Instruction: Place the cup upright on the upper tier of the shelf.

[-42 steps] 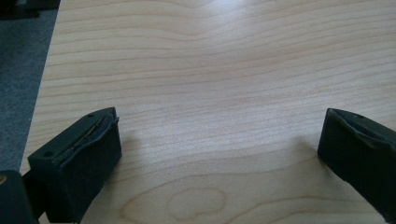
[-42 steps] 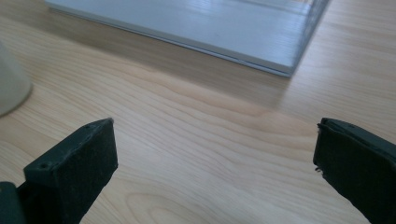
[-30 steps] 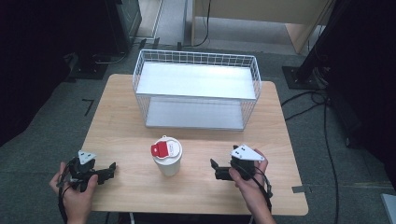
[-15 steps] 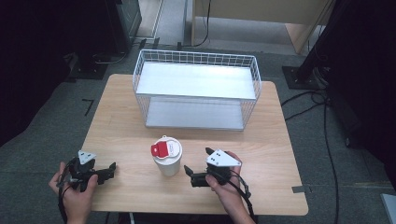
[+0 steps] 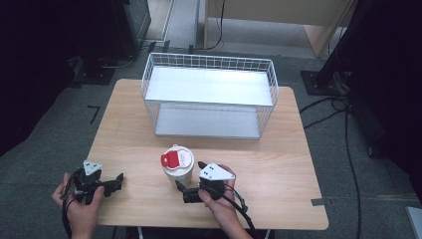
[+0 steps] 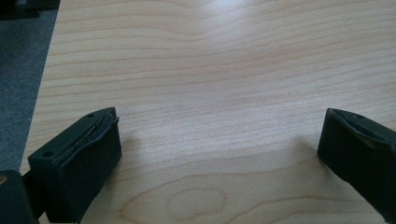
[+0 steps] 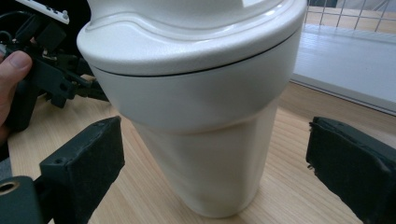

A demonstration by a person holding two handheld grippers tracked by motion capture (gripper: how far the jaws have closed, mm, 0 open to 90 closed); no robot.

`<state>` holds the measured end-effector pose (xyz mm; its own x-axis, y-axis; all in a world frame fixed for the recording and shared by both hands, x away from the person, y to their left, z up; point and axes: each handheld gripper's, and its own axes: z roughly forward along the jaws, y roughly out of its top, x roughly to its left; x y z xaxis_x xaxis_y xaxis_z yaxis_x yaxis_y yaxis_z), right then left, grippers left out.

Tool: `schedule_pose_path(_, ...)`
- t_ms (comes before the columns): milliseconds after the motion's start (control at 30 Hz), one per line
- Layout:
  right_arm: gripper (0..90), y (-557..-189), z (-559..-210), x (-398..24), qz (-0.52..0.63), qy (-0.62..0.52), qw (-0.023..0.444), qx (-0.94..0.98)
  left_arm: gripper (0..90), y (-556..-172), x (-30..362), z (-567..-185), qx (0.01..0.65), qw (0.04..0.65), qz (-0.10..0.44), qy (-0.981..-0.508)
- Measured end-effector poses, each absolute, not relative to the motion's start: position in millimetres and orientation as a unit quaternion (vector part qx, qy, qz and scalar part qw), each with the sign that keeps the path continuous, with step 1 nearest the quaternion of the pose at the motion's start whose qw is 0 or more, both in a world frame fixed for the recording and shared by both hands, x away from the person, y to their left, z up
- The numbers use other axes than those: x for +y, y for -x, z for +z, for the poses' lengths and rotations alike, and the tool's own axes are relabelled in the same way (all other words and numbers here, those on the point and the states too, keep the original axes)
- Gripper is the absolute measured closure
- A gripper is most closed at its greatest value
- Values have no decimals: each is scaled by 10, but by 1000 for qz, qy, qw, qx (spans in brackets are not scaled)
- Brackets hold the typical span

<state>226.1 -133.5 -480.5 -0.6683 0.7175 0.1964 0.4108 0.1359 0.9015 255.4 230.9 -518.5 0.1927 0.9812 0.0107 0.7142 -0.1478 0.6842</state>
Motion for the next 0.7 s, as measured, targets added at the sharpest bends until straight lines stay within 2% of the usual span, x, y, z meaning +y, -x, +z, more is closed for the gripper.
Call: schedule_pose_path(700,61,-2337,-5001,-1029,563,-400,180,701,0,-2553,2308,-5186,590,281,237,-719)
